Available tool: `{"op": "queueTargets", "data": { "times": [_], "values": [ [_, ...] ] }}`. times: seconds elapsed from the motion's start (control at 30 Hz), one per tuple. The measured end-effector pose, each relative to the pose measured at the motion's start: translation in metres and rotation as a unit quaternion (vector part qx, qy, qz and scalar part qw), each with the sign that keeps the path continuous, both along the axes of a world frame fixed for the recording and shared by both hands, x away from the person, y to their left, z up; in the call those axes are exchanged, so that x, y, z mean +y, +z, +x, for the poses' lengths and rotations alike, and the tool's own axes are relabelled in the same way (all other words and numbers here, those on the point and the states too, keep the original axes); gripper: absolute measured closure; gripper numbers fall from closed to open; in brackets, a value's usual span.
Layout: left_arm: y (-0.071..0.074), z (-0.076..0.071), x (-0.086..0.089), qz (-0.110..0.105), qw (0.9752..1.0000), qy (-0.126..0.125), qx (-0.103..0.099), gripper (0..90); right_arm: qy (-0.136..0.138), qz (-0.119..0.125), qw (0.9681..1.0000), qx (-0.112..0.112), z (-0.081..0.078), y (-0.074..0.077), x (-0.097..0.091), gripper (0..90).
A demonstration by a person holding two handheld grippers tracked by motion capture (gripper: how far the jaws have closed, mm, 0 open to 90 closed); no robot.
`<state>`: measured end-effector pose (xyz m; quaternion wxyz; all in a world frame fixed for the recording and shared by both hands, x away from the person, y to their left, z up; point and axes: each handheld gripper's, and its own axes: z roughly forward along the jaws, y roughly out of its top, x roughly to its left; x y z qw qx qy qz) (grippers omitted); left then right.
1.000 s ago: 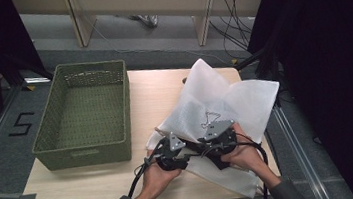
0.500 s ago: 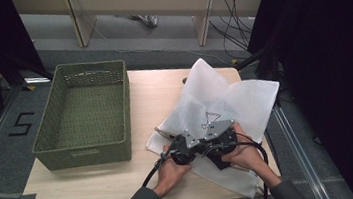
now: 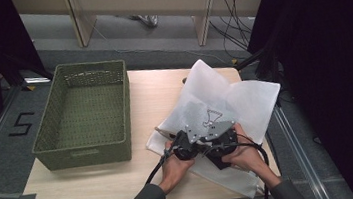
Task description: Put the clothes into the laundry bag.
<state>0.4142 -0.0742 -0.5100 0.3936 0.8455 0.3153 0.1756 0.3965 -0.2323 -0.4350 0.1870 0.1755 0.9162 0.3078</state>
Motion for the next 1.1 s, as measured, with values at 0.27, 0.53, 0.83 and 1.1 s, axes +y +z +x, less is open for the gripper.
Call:
{"op": "queueTargets", "data": {
  "times": [0.27, 0.53, 0.83, 1.1],
  "values": [
    [0.018, -0.02, 0.035, -0.018, 0.9998, -0.003, 0.007, 60.1, -0.021, -0.012, 0.9992, -0.033, -0.023, 0.008, -0.016, 55.3],
    [0.027, -0.032, 0.078, -0.007, 0.9998, 0.001, 0.016, 55.1, -0.071, -0.015, 0.9971, -0.024, -0.042, 0.001, -0.048, 52.8],
    [0.025, -0.028, 0.09, 0.02, 0.9994, 0.011, 0.027, 49.0, -0.092, -0.025, 0.9954, -0.01, -0.048, -0.006, -0.058, 52.0],
    [0.027, -0.034, 0.098, 0.027, 0.9993, 0.005, 0.026, 46.1, -0.103, -0.04, 0.9938, -0.017, -0.056, -0.009, -0.074, 51.9]
  ]
}}
